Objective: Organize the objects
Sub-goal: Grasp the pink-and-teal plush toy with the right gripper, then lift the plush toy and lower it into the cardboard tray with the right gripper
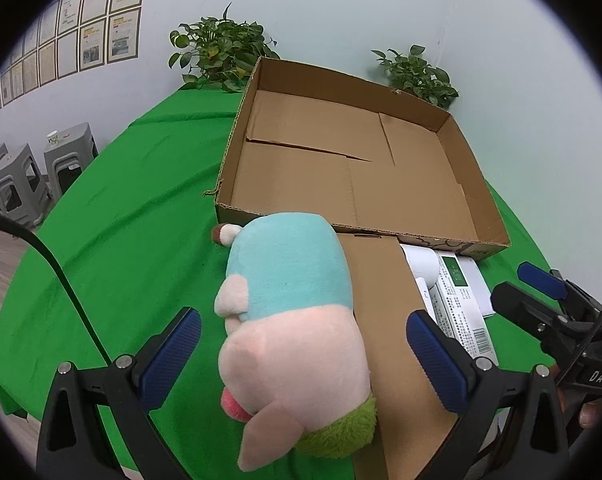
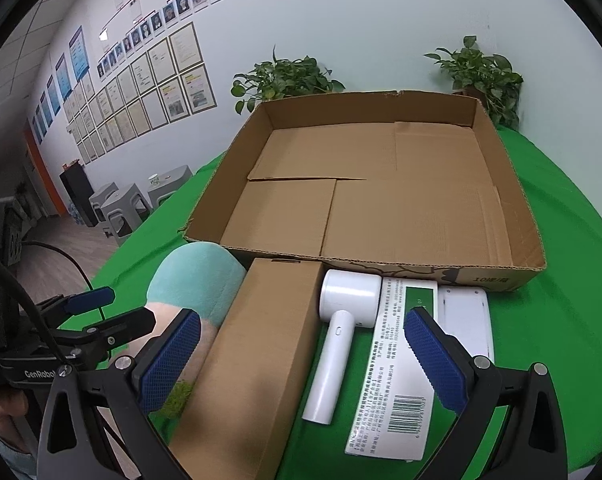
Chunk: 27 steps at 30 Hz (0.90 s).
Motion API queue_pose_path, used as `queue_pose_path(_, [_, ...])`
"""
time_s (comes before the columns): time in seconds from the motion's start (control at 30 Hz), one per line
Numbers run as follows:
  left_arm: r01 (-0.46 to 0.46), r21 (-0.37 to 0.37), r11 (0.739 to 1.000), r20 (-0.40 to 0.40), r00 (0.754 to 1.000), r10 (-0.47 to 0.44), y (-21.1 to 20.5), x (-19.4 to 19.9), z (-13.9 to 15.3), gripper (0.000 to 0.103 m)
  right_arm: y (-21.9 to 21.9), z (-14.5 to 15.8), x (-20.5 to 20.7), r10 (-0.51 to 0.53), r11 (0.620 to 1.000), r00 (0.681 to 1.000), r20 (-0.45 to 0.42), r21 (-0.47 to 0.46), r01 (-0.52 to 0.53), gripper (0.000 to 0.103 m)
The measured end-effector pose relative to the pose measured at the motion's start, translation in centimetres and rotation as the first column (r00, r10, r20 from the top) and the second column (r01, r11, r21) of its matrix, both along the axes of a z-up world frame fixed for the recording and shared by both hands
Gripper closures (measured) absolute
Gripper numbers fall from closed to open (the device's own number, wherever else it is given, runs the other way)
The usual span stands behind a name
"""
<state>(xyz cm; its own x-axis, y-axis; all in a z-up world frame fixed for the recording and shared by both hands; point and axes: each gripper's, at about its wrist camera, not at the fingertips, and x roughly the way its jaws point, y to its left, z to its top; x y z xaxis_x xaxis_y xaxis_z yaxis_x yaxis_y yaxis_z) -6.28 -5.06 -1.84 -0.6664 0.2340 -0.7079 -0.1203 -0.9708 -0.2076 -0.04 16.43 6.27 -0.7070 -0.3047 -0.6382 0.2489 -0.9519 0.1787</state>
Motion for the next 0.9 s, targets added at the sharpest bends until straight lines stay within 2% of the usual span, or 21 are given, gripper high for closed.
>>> queue_pose_path(0.27, [0.019, 0.045, 0.999, 0.050, 0.998, -0.021, -1.3, -0.2, -0.5, 0.001, -1.4, 0.6, -0.2, 0.062, 0.998, 0.998, -0.015, -0.020, -0.063, 0.000])
queue_pose_path(0.43, [0.051, 0.073, 0.996, 0.099, 0.993, -0.058, -1.4, -0.7, -1.9, 0.001, -2.1, 0.8, -0.3, 0.128, 0.990, 0.992, -0.017, -0.064, -0.128, 0.000])
queue_pose_path(0.53, [0.069, 0.111, 0.991, 0.134, 0.987, -0.084, -1.5, -1.0, -3.4, 0.004, -2.3, 1.0, -0.7, 0.183, 0.975, 0.983, -0.006, -0.126, -0.182, 0.000])
queue_pose_path(0.6, [0.076, 0.128, 0.989, 0.167, 0.981, -0.097, -1.5, -1.3, -4.7, 0.017, -2.4, 1.1, -1.1, 0.215, 0.964, 0.977, 0.007, -0.163, -0.211, 0.000])
queue_pose_path(0.67, [0.082, 0.164, 0.983, 0.163, 0.981, -0.109, -1.7, -1.2, -5.3, 0.019, -2.8, 1.2, -1.6, 0.248, 0.950, 0.968, 0.025, -0.201, -0.238, 0.000])
queue_pose_path(0.77, [0.094, 0.156, 0.983, 0.143, 0.983, -0.117, -1.7, -0.9, -5.1, 0.029, -3.8, 1.2, -2.3, 0.297, 0.932, 0.953, 0.057, -0.235, -0.276, 0.000])
queue_pose_path(0.9, [0.096, 0.151, 0.984, 0.122, 0.986, -0.115, -2.2, -0.2, -4.8, 0.037, -7.3, 0.5, -3.9, 0.369, 0.915, 0.921, 0.126, -0.223, -0.336, 0.000])
